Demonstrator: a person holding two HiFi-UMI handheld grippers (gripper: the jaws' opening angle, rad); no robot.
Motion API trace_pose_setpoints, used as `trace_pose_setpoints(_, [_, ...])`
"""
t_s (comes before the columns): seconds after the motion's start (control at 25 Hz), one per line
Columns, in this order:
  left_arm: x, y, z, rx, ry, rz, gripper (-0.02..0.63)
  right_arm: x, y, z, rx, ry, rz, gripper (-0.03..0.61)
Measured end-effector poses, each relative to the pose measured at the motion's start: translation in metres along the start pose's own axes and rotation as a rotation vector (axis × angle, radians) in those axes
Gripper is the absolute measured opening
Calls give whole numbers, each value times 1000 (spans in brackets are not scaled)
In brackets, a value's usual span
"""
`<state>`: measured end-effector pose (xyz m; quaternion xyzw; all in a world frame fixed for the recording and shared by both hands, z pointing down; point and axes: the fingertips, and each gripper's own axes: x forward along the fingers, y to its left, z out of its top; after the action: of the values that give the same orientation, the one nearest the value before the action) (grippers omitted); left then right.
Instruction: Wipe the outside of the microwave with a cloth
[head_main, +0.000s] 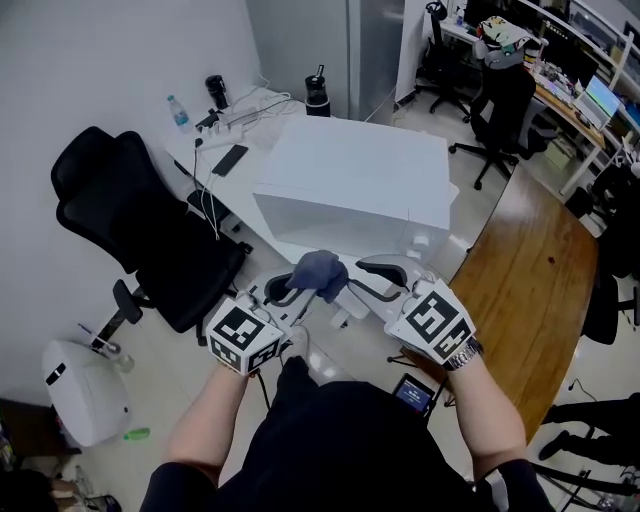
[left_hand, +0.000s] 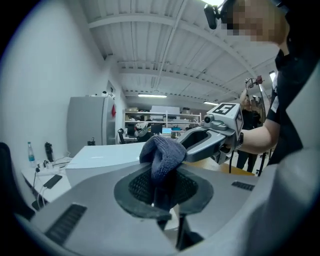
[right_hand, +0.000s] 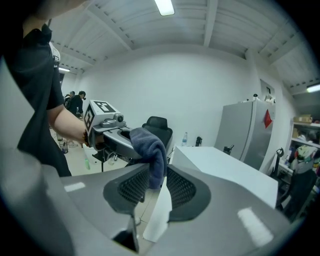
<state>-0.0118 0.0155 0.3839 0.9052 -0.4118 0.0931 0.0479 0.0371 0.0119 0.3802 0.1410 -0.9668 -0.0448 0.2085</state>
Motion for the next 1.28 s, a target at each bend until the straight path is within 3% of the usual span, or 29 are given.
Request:
trace_pose_setpoints(0.08, [-9,22,-7,-11,8,56,55,9,-3,5,1,-11,-12,96])
trace_pose_setpoints(0.24, [-26,70,-23,-2,32,167,55,27,-26,27,44,-85,-94,2])
trace_pose_setpoints(0.44, [-43,132,-40,-29,51,280,55,52,-61,53,103,-147,-195,2])
trace_pose_setpoints(0.64, [-48,189,-65,-57,87,338,55,81,-94,71,136,-166,-267,0])
trace_pose_setpoints(0.96, [-31,262,-100,-110,126,345,55,128,-152,81,183,-154,-380,0])
trace_pose_setpoints(1.28, [1,296,-132,-90,187,247,55,166,-190,88,191,-132,-425,0])
